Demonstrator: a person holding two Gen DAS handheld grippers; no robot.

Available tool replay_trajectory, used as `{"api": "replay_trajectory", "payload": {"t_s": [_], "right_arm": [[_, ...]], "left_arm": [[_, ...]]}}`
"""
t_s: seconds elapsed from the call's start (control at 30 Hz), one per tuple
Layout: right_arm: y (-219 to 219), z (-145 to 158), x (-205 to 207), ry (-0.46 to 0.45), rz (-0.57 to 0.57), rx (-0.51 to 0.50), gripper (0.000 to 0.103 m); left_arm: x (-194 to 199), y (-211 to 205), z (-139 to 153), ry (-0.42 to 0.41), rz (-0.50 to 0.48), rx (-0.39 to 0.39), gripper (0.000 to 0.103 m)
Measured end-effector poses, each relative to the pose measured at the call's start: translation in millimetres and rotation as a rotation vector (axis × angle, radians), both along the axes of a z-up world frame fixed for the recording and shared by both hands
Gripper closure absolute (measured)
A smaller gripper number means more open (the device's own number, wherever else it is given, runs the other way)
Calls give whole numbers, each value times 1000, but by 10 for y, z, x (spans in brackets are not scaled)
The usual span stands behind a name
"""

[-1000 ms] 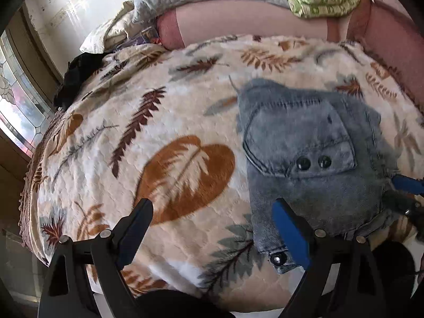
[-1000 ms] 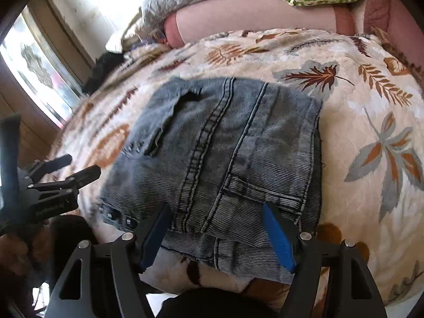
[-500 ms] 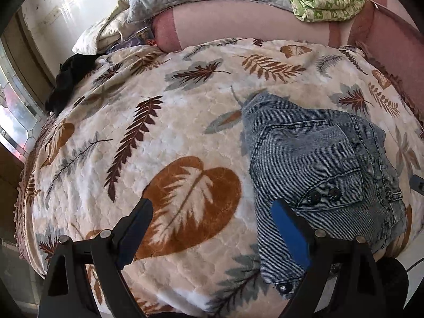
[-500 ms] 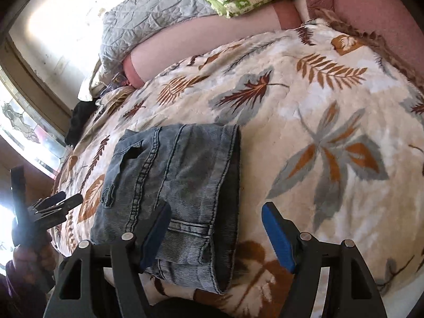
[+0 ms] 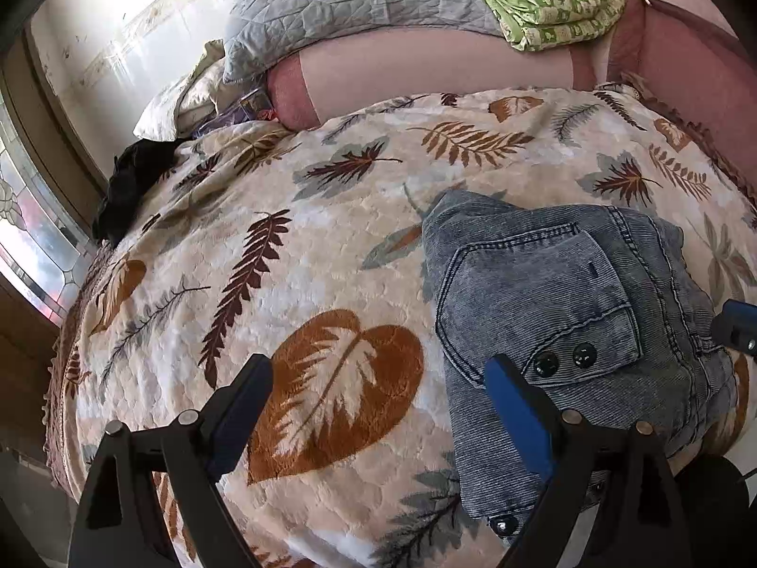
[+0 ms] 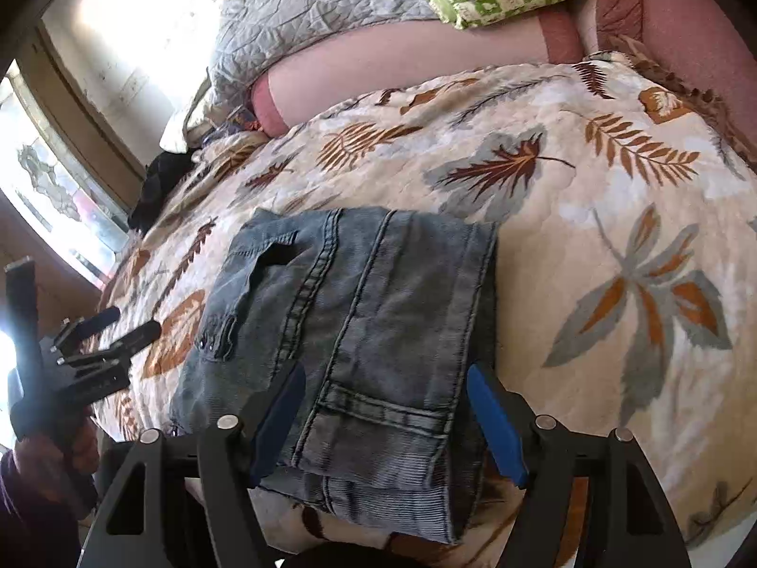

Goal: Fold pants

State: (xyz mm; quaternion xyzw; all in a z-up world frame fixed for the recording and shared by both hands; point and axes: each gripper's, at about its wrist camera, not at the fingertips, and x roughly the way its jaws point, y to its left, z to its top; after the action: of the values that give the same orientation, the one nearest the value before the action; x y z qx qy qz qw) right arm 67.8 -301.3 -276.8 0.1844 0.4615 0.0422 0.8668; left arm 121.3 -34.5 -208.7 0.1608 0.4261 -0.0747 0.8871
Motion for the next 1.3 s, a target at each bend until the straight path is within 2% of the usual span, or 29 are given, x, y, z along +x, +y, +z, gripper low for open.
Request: {"api": "replay_trajectory", "payload": {"t_s": [0.7, 1.2, 1.3], "right_arm": [[373, -52, 72, 19, 82, -46, 29], [392, -97, 88, 34, 79, -48, 29], [399, -121, 93, 36, 80, -47, 29]], "left_arm": [[27, -65, -105, 15, -1, 7, 12], [8, -119, -199, 31, -11, 13, 12], [36, -136, -299, 58, -13, 27, 12]]}}
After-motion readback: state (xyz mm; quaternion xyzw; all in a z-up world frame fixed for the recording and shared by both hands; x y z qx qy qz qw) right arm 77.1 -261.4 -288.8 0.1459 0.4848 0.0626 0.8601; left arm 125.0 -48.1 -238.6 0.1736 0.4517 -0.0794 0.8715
